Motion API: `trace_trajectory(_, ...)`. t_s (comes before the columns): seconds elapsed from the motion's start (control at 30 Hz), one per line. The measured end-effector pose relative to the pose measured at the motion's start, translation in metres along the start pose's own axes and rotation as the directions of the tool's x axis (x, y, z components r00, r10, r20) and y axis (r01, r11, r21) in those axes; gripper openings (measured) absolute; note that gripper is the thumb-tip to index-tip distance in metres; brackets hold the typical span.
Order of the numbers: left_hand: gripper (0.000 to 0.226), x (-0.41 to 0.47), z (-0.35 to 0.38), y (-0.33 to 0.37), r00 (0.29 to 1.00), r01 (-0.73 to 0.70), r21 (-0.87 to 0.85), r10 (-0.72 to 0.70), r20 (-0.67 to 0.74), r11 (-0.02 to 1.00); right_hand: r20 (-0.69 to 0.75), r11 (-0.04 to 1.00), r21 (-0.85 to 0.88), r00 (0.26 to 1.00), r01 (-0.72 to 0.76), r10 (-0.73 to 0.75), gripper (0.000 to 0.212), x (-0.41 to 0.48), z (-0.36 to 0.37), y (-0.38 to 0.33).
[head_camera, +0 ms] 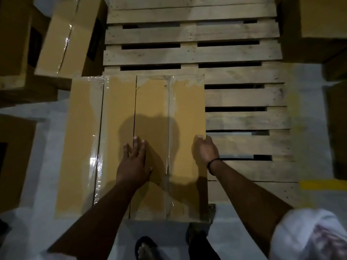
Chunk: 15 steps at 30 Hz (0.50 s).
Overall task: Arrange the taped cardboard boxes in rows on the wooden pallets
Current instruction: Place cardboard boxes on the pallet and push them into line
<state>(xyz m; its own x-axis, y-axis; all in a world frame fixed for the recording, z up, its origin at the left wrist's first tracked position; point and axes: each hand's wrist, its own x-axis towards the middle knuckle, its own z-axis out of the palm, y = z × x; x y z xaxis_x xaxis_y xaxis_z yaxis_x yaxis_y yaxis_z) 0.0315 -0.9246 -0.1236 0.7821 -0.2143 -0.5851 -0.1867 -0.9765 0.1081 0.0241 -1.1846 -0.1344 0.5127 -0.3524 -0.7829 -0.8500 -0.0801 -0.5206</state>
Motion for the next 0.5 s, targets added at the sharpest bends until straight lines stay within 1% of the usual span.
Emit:
trace_trajectory(0.07,0.109,0.000,0.000,0.001,1.000,0.002,-0.011,-0.002,0.012,1.000,-0.004,1.000,-0.014,1.000,-0.008,0.008,0.058,0.002,-0.002,-0.002)
trace_trajectory(0.13,0.111,0.000,-0.001,0.000,1.000,0.000,-0.022,0.001,0.017,1.000,-0.025,1.000,0.011,0.999,0.025,-0.025,0.057,-0.004,0.005,-0.001)
trace_trajectory(0.17,0.113,0.001,-0.001,0.000,1.000,-0.003,-0.028,0.003,0.017,1.000,-0.042,0.997,0.008,0.997,0.072,-0.071,0.061,-0.009,0.009,0.003)
trace_trajectory(0.2,0.115,0.000,-0.001,-0.001,1.000,-0.011,-0.025,0.011,0.015,1.000,-0.056,0.992,-0.041,0.991,0.118,-0.120,0.069,-0.018,0.014,0.007)
trace_trajectory(0.23,0.117,0.000,-0.001,-0.002,1.000,-0.019,-0.014,0.019,0.014,1.000,-0.060,0.976,-0.145,0.984,0.160,-0.170,0.080,-0.028,0.019,0.013)
trace_trajectory(0.27,0.119,0.000,-0.001,-0.004,1.000,-0.024,0.002,0.024,0.020,1.000,-0.058,0.933,-0.307,0.975,0.188,-0.215,0.089,-0.035,0.025,0.022)
trace_trajectory(0.3,0.121,0.000,-0.001,-0.005,0.999,-0.027,0.020,0.026,0.033,0.999,-0.044,0.850,-0.485,0.965,0.206,-0.259,0.093,-0.043,0.031,0.031)
trace_trajectory(0.33,0.123,-0.001,-0.001,-0.006,0.998,-0.027,0.033,0.026,0.050,0.999,-0.019,0.743,-0.634,0.955,0.216,-0.295,0.094,-0.052,0.036,0.041)
trace_trajectory(0.37,0.124,-0.001,-0.001,-0.007,0.997,-0.030,0.041,0.027,0.067,0.999,0.014,0.631,-0.742,0.946,0.226,-0.323,0.093,-0.062,0.042,0.049)
trace_trajectory(0.4,0.125,-0.001,-0.003,-0.006,0.996,-0.039,0.043,0.036,0.081,0.998,0.052,0.536,-0.809,0.937,0.243,-0.346,0.090,-0.071,0.047,0.058)
trace_trajectory(0.43,0.123,-0.002,-0.006,-0.005,0.994,-0.056,0.040,0.052,0.093,0.998,0.092,0.468,-0.843,0.929,0.265,-0.359,0.086,-0.080,0.050,0.064)
trace_trajectory(0.47,0.120,-0.005,-0.009,-0.003,0.991,-0.087,0.042,0.082,0.102,0.995,0.119,0.433,-0.855,0.921,0.284,-0.370,0.081,-0.089,0.052,0.070)
trace_trajectory(0.5,0.117,-0.009,-0.012,0.000,0.987,-0.131,0.050,0.125,0.104,0.990,0.131,0.427,-0.854,0.918,0.296,-0.373,0.078,-0.099,0.054,0.074)
